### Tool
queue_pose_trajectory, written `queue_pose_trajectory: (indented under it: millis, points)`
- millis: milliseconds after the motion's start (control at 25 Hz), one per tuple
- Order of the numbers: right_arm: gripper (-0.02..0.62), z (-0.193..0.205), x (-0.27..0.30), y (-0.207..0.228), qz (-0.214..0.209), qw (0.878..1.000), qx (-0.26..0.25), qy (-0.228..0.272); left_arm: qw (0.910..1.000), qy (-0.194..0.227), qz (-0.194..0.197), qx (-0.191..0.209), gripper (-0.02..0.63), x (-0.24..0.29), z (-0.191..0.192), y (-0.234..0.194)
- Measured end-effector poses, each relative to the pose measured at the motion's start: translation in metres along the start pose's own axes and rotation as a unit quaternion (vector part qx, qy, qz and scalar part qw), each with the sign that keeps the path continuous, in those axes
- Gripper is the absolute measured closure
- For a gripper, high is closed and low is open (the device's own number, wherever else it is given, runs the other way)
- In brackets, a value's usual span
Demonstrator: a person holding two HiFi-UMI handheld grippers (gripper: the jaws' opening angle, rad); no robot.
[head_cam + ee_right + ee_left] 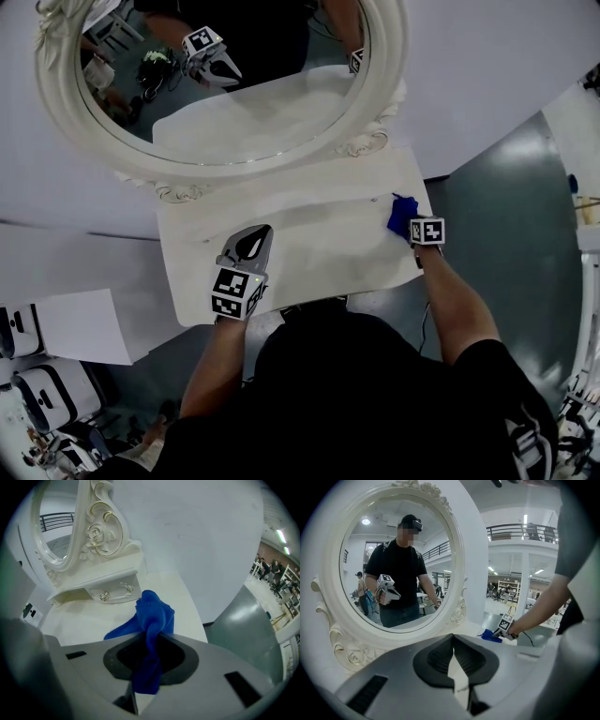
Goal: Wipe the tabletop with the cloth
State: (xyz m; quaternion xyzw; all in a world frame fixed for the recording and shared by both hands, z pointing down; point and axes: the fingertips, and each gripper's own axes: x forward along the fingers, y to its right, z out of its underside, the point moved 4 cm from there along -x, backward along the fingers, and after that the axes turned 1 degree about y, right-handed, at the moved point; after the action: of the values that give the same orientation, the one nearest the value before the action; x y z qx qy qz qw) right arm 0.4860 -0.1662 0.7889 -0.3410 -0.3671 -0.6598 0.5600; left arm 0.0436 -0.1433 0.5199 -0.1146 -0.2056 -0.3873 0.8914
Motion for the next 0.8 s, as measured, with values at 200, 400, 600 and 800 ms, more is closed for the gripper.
queue_pose_trajectory:
  millis: [200, 400, 600, 800]
  points:
    - [0.534, -0.008, -0.002, -0.052, -0.035, 0.999, -0.024, 0.01, 0.9997, 0.007, -0.023, -0.008, 0.595, -0.024, 0.008, -0.015]
    - [0.534, -0.026, 0.002, -0.134, -0.086, 0.994, -0.067, 0.028, 0.9985, 0.014, -0.049, -0.019, 0.595, -0.058, 0.021, -0.029]
    - [0.534, -0.045, 0.004, -0.244, -0.157, 0.979, -0.122, 0.034, 0.996, 0.019, -0.081, -0.032, 0.594, -0.104, 0.041, -0.051]
    - [0.534, -0.049, 0.004, -0.37, -0.237, 0.953, -0.187, 0.029, 0.9909, 0.023, -0.122, -0.053, 0.595, -0.156, 0.063, -0.074]
